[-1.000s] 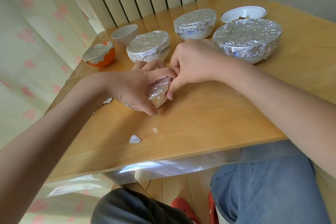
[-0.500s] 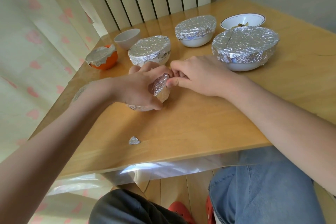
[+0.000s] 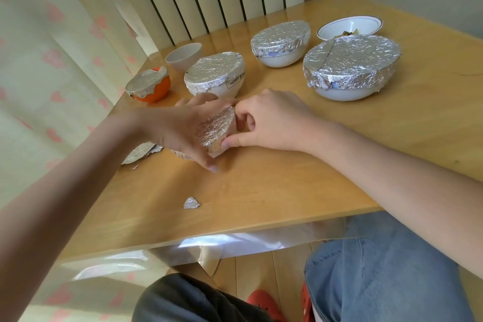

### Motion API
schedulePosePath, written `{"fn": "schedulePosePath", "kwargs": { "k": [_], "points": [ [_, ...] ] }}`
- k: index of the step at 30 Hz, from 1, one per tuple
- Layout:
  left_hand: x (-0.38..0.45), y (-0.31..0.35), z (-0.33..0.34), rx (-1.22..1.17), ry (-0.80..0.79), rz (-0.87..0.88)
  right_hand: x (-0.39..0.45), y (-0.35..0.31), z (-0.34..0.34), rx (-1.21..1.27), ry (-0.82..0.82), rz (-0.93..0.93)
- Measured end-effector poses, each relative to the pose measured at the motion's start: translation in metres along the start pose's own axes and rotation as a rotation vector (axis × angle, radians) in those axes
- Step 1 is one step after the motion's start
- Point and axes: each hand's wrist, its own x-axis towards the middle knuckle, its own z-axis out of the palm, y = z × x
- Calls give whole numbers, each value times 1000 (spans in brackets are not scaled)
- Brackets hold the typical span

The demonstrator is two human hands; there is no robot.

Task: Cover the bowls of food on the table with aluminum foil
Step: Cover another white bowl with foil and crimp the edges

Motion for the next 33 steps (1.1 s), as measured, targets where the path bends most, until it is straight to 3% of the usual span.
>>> {"fn": "schedulePosePath", "kwargs": {
  "k": [14, 20, 23, 27, 33],
  "points": [
    [7, -7, 9, -76, 61, 89, 10, 13, 6, 571, -145, 51],
    [6, -6, 9, -74, 68, 99, 13, 16, 2, 594, -221, 57],
    [7, -7, 9, -78, 70, 106, 17, 17, 0, 470, -183, 9],
    [7, -7, 9, -69, 69, 86, 25, 19, -12, 71, 11, -60],
    [8, -10, 10, -84, 73, 78, 36, 14, -19, -367, 16, -344]
  ]
}}
